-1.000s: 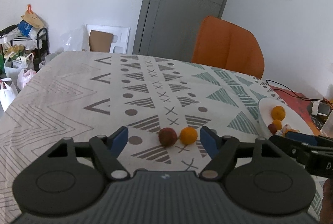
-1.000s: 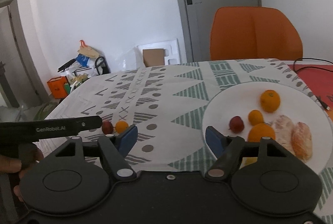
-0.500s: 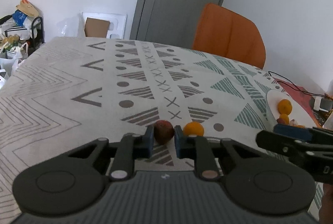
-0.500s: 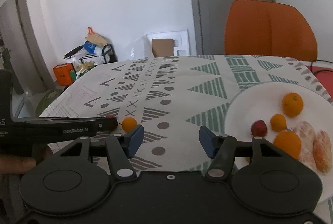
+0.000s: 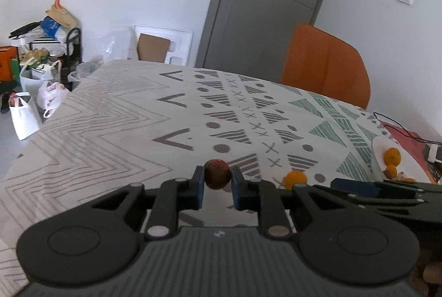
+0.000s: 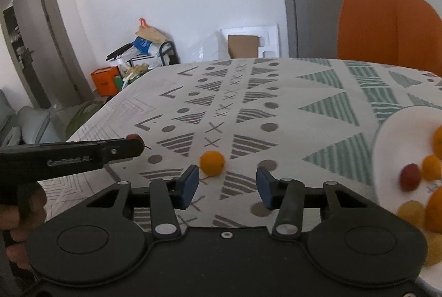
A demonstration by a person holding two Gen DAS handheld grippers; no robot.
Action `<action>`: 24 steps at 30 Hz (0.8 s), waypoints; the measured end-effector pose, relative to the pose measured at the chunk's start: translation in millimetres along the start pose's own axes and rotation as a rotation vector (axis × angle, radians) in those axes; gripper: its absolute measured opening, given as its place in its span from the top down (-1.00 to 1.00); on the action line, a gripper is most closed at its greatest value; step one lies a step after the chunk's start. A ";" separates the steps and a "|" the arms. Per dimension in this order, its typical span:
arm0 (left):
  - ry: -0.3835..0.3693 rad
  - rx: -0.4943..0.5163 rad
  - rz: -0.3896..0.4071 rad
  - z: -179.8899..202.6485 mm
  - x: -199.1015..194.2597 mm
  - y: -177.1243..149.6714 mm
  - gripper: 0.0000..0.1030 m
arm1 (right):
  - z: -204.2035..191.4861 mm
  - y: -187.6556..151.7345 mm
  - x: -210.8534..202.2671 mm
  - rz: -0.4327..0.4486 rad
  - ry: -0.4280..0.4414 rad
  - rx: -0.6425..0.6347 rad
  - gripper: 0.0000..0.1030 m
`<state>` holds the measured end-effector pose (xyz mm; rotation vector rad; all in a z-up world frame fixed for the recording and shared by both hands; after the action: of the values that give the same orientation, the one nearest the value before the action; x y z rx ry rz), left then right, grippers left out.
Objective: Organize fruits
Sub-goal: 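Carry the plum with the left tool while the right tool carries the tangerine onto the plate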
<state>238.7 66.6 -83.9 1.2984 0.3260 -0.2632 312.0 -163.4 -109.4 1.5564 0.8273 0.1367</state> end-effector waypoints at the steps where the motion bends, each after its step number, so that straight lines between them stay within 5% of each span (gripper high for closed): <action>1: 0.004 -0.004 0.003 -2.2 -1.2 0.5 0.64 | -1.7 0.0 4.0 -0.004 0.003 -0.005 0.11; 7: 0.027 -0.030 0.013 -15.9 -5.3 0.7 0.64 | -9.7 -2.2 21.6 -0.020 0.002 -0.027 0.24; 9: 0.030 -0.032 0.009 -17.5 -5.3 0.3 0.64 | -11.6 -2.2 23.2 -0.011 0.000 -0.040 0.59; 24: -0.068 0.026 0.020 25.9 -14.0 4.6 0.64 | 15.6 7.7 -47.0 0.092 -0.064 0.019 0.59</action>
<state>229.8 42.8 -68.4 1.3148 0.2525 -0.2952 289.3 -202.4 -87.7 1.6097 0.7084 0.1451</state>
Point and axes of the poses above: each gripper's, at about its wrist camera, not at the fingertips, and x roughly the way its jaws point, z to its right, y to its top, the point moved 6 cm from there along x, roughly the way its jaws point, and after that the axes turned 14 degrees about z, right-handed, at the moved point
